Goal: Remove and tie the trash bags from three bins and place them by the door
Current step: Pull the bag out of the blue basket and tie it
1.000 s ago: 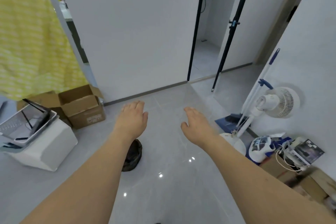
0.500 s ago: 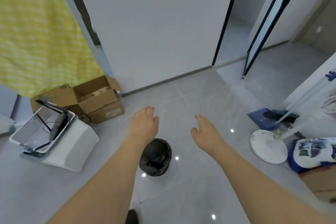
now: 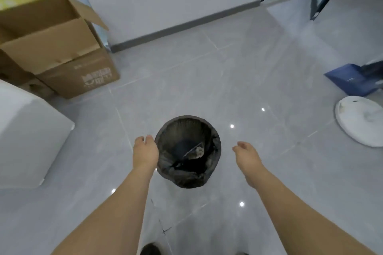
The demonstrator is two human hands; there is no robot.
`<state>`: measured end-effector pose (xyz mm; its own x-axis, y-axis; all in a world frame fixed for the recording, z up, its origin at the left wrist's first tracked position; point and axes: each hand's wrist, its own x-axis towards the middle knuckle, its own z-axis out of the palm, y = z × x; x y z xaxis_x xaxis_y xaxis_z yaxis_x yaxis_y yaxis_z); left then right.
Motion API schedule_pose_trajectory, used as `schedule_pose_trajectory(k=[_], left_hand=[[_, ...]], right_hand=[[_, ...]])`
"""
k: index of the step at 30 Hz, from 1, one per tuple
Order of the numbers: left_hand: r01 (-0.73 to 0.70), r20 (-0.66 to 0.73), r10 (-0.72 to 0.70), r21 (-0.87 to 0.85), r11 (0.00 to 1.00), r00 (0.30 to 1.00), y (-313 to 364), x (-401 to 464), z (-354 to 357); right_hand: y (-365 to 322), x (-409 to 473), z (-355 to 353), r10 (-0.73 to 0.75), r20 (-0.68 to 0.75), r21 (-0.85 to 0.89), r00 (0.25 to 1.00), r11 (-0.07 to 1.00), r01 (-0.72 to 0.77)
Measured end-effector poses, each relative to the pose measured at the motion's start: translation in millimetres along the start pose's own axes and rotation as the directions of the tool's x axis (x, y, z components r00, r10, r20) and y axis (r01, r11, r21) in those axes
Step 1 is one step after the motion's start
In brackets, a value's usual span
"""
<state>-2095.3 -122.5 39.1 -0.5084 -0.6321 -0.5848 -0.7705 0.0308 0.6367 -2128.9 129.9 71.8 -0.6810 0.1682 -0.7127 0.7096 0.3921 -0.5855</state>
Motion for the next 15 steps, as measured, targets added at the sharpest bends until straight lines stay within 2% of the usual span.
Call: schedule_pose_trajectory(k=[3,5,7,10,15], left_hand=[[0.258,0.058,-0.252,-0.255,0.932,0.966,-55.2,45.2,36.4],[0.400,0.186,-0.354,-0.387,0.831,0.916,-82.3,62.7,54.1],[0.473,0.293,-0.377,-0.433,0.767,0.879,-105.3,75.0,66.3],[0.518,0.396,-0.358,-0.443,0.732,0.846,-133.0,92.3,75.7],[0.524,0.488,-0.313,-0.389,0.757,0.815,-141.3,85.4,68.5]], right_hand=[[64.7,54.4,41.4,0.203,0.065,0.148,0.977,0.966,-0.211],[96.0,78.2,63.4,0.249,0.118,0.206,0.961,0.941,-0.269],[116.1,95.8,81.4,0.257,0.161,0.245,0.953,0.925,-0.290],[131.2,111.0,100.0,0.234,0.229,0.339,0.945,0.891,-0.303],[135.1,105.6,116.3,0.175,0.271,0.470,0.947,0.834,-0.289]])
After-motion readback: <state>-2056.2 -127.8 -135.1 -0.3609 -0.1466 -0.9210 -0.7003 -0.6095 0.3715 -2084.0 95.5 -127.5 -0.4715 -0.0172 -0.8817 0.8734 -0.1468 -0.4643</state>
